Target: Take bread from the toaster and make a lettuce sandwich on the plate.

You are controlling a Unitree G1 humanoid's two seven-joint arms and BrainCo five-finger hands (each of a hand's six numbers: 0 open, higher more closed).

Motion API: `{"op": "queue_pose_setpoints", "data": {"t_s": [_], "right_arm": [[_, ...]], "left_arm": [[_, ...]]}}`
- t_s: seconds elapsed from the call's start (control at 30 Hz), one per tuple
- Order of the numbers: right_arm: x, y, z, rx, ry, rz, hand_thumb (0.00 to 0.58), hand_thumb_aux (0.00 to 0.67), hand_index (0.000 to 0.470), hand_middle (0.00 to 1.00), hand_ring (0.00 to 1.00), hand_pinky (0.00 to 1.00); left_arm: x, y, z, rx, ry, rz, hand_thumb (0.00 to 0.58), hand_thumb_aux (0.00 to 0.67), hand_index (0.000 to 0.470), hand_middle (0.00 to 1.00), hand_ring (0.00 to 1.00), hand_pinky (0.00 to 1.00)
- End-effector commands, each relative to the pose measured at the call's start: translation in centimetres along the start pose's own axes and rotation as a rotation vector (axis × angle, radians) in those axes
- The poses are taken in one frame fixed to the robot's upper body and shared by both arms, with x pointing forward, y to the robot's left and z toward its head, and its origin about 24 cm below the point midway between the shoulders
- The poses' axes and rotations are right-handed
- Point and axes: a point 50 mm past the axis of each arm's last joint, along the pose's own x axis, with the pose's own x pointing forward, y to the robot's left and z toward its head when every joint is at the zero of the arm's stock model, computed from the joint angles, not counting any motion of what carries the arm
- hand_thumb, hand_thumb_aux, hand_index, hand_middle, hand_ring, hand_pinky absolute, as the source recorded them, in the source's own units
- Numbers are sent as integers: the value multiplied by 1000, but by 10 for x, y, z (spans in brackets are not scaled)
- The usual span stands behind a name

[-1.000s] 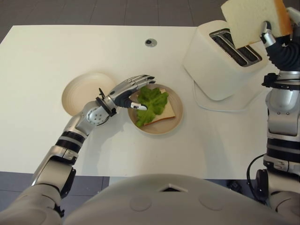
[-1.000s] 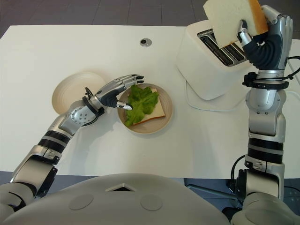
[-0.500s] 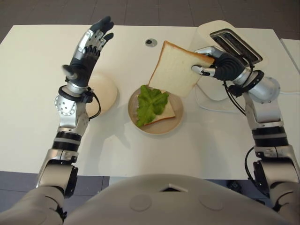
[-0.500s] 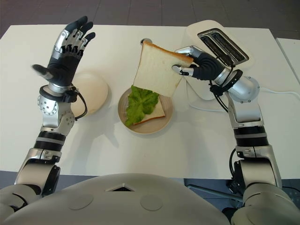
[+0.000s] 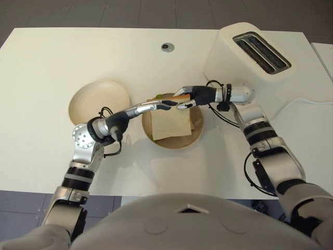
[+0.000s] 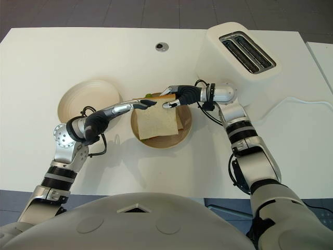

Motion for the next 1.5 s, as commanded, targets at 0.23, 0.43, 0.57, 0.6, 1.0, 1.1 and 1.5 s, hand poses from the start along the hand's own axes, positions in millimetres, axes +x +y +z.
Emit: {"op": "queue_pose_setpoints", "data": {"t_s": [0.23,0.43,0.57,0.6,1.0,1.1,1.5], "right_arm": [[16,13,-34,-20,170,-2,580,670,470,1000,1000,1000],[16,14,-33,-37,158,-1,580,670,470,1000,1000,1000],[13,14,-29,-53,116,-16,552,523,367,1000,1000,1000],[11,14,-25,-55,79,-36,447,349,245,1000,1000,1000],[-23,-45,18,-67,-186,-741,0,0,0,0,0,0],[-22,-44,15,-35,-180,-766,0,0,0,0,0,0],[-33,-12,30,62,-401,-612,580,670,470,1000,1000,1000]], "left_arm": [[-4,-16,-39,89,302,-144,0,0,0,0,0,0],[-22,-45,-75,161,592,-363,0,0,0,0,0,0],[-25,-49,-85,212,669,-420,0,0,0,0,0,0],[-26,-48,-85,220,671,-421,0,0,0,0,0,0],[-25,-44,-83,252,642,-420,5,3,2,0,0,0],[-24,-35,-83,272,649,-373,71,42,29,0,0,0],[37,6,-14,284,67,96,580,670,470,298,298,298]]}}
